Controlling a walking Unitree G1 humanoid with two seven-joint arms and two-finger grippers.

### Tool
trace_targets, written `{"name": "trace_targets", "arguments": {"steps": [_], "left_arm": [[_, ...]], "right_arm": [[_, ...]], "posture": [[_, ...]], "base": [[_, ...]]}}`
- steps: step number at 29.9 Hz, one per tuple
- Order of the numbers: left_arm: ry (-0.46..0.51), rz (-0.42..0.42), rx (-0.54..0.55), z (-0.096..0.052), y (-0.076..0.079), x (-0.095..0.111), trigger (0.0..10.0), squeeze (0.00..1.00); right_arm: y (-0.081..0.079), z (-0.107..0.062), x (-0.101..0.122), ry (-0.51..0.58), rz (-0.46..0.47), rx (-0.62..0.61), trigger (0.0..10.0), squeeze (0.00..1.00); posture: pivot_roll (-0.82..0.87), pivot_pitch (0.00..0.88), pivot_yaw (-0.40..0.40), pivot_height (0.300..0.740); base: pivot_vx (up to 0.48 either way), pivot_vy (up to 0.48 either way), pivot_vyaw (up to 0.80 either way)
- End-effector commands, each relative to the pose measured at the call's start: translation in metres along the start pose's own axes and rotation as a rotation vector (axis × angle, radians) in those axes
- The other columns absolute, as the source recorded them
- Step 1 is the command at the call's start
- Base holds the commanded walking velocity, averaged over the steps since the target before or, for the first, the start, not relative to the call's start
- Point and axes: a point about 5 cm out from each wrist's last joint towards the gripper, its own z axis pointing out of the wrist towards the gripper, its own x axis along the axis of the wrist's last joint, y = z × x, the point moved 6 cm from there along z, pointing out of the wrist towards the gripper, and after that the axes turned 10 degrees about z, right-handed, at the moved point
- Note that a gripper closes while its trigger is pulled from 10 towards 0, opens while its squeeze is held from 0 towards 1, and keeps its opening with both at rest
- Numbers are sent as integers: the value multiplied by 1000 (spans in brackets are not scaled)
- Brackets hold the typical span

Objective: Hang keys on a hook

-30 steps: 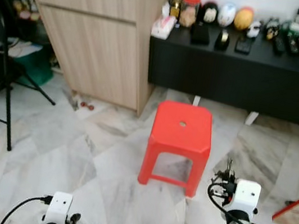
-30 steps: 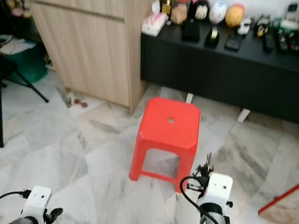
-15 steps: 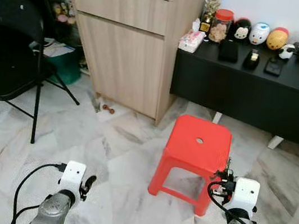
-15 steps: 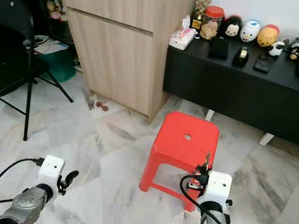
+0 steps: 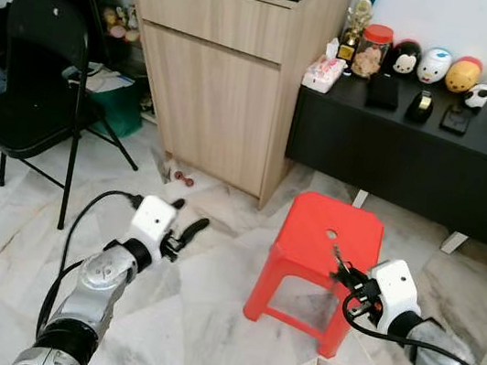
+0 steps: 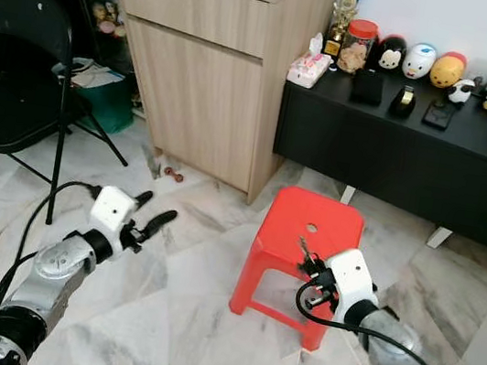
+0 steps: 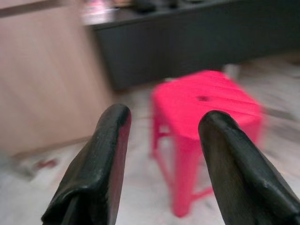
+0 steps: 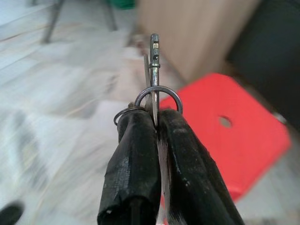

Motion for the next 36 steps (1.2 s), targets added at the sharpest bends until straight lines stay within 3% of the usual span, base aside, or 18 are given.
{"name": "trace_targets", "arguments": {"steps": [1, 3, 4, 7, 10, 13, 14, 21, 32, 36], "left_arm": [[-5, 40, -120, -3, 11, 6, 10000, 0], [-2, 54, -181, -3, 18, 10, 10000, 0], [2, 64, -245, -4, 24, 17, 10000, 0], [16, 73, -350, -5, 36, 30, 10000, 0], [15, 82, -453, -8, 49, 38, 10000, 0], [10, 90, -491, -10, 54, 40, 10000, 0], [-15, 108, -572, -15, 62, 41, 10000, 0], [-61, 134, -668, -25, 68, 41, 10000, 0], [-76, 136, -715, -29, 73, 44, 10000, 0], [-88, 141, -742, -31, 77, 43, 10000, 0]], "right_arm": [[-17, 2, 7, -29, -64, 128, 10000, 0], [-26, -1, 8, -56, -98, 200, 10000, 0], [-40, -5, 7, -89, -154, 304, 10000, 0], [-59, -12, 7, -120, -190, 437, 10000, 0], [-67, -14, 9, -133, -207, 486, 10000, 0], [-68, -14, 10, -135, -209, 496, 10000, 0], [-73, -14, 11, -139, -209, 521, 10000, 0], [-80, -19, 12, -152, -225, 569, 10000, 0], [-89, -18, 15, -166, -261, 609, 10000, 0], [-100, -16, 17, -163, -280, 647, 10000, 0]], "posture": [[-2, 39, 27, 740], [3, 39, 25, 740], [7, 37, 24, 740], [6, 37, 23, 740], [8, 38, 20, 740], [10, 39, 19, 740], [13, 42, 19, 740], [14, 49, 18, 740], [15, 54, 17, 740], [16, 56, 18, 740]], "base": [[0, 0, 0], [0, 0, 0], [0, 0, 0], [0, 0, 0], [0, 0, 0], [0, 0, 0], [0, 0, 0], [0, 0, 0], [0, 0, 0], [0, 0, 0]]}}
